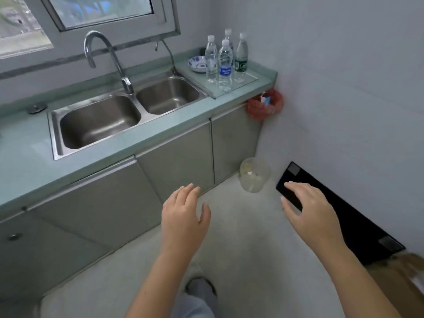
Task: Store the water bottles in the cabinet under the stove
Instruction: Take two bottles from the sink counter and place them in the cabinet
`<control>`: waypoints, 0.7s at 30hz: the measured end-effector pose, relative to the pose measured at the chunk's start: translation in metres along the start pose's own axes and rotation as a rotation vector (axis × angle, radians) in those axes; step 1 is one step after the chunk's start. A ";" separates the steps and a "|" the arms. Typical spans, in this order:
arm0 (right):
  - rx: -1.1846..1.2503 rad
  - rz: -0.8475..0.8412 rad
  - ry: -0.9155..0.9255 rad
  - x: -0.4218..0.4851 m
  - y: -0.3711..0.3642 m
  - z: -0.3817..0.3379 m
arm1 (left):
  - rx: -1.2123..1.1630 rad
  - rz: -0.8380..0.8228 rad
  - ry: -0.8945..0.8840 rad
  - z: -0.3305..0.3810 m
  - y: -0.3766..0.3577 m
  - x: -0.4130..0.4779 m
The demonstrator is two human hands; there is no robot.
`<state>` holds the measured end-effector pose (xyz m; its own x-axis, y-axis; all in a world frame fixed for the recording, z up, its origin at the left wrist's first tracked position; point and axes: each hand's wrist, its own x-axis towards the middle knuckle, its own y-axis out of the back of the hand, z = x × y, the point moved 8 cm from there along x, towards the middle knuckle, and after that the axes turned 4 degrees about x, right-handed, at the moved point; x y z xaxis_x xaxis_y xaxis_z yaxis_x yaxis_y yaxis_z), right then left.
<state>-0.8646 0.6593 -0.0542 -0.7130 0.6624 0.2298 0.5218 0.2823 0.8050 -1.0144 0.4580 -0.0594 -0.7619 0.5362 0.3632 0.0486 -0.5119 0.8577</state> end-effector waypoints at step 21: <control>0.000 0.032 -0.078 0.357 -0.112 -0.036 | -0.112 -0.146 -0.034 -0.086 -0.136 0.359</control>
<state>-1.1947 0.8392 -0.0429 -0.6576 0.7229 0.2120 0.5436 0.2605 0.7979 -1.3501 0.6629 -0.0770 -0.7331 0.6319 0.2516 -0.1349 -0.4977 0.8568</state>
